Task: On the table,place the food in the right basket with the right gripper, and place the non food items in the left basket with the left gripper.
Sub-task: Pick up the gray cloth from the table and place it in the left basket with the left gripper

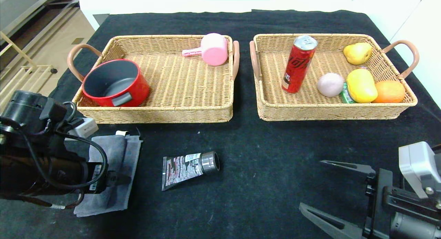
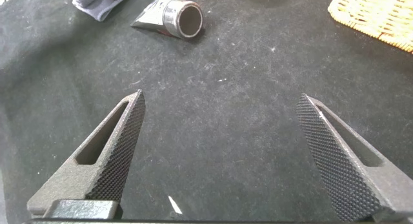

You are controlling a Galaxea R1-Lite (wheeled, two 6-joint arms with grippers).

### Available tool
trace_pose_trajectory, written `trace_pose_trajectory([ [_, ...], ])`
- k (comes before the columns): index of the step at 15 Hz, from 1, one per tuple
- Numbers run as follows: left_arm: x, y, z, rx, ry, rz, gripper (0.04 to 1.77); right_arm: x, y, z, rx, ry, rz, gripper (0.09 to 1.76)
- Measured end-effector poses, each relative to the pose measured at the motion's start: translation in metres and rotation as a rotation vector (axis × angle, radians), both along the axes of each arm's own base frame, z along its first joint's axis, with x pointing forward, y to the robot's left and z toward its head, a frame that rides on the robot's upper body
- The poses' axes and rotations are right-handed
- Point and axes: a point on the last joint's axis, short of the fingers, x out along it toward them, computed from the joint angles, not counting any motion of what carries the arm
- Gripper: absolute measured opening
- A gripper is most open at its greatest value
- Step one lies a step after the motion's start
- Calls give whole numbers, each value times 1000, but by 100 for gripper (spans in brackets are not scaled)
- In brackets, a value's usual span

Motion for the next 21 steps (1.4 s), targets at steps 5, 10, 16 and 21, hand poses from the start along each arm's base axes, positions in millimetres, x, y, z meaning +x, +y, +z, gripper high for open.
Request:
trace_pose_trajectory([
  [5,10,-1,-10,5,-15,-3,172,0,0,1,2,-4,-2,171],
  [10,9,-1,-17,7,12,5,128,0,0,0,1,-1,-2,171],
  [16,8,-1,-21,8,30,1,65,0,0,0,1,-1,-3,171],
  [21,8,-1,-22,6,33,0,37,0,0,0,0,1,-3,171],
])
